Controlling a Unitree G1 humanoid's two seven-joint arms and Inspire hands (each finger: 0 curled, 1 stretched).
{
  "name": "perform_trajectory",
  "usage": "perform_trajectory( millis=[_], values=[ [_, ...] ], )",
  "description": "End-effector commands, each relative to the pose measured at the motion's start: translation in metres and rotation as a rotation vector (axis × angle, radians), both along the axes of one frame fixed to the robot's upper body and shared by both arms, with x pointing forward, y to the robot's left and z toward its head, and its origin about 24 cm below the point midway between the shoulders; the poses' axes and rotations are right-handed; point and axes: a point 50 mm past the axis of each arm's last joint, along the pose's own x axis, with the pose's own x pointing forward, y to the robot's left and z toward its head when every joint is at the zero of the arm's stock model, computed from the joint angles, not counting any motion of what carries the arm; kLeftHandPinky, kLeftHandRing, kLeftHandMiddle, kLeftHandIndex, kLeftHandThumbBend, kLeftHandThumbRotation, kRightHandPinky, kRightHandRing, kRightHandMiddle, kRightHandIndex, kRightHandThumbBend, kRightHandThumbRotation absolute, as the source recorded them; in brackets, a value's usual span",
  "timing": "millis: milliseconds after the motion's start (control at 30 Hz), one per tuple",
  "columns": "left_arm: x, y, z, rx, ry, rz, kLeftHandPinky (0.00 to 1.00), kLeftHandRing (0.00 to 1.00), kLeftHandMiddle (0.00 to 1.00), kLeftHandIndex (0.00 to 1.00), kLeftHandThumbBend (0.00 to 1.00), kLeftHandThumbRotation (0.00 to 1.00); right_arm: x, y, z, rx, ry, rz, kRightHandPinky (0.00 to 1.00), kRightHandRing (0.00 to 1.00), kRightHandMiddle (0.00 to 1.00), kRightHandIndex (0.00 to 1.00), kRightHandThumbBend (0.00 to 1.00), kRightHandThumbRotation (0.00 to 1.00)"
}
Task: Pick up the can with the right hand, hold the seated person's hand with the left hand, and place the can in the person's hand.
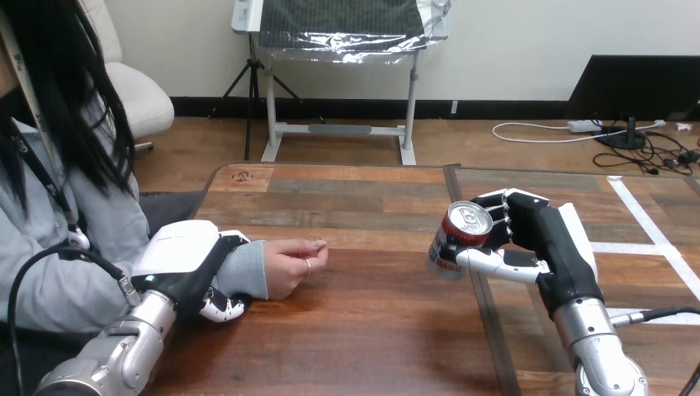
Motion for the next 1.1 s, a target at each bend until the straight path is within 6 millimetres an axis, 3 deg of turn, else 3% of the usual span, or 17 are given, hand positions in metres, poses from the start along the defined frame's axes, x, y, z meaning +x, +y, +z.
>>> perform_trajectory(
  millis=[0,1067],
  values=[
    [0.0002,-0.0072,-0.0021,-0.007,0.007,-0.015,0.56,0.6,0.64,0.71,0.95,0.08,0.0194,0.0051,0.0308,0.018,-0.141,0.021,0.41,0.44,0.5,0.53,0.76,0.0],
    [-0.0029,-0.012,-0.0028,-0.066,-0.05,-0.011,0.44,0.46,0.49,0.52,0.88,0.0,0.0227,0.0129,0.0328,0.029,-0.135,0.073,0.42,0.46,0.51,0.53,0.77,0.0]
  ],
)
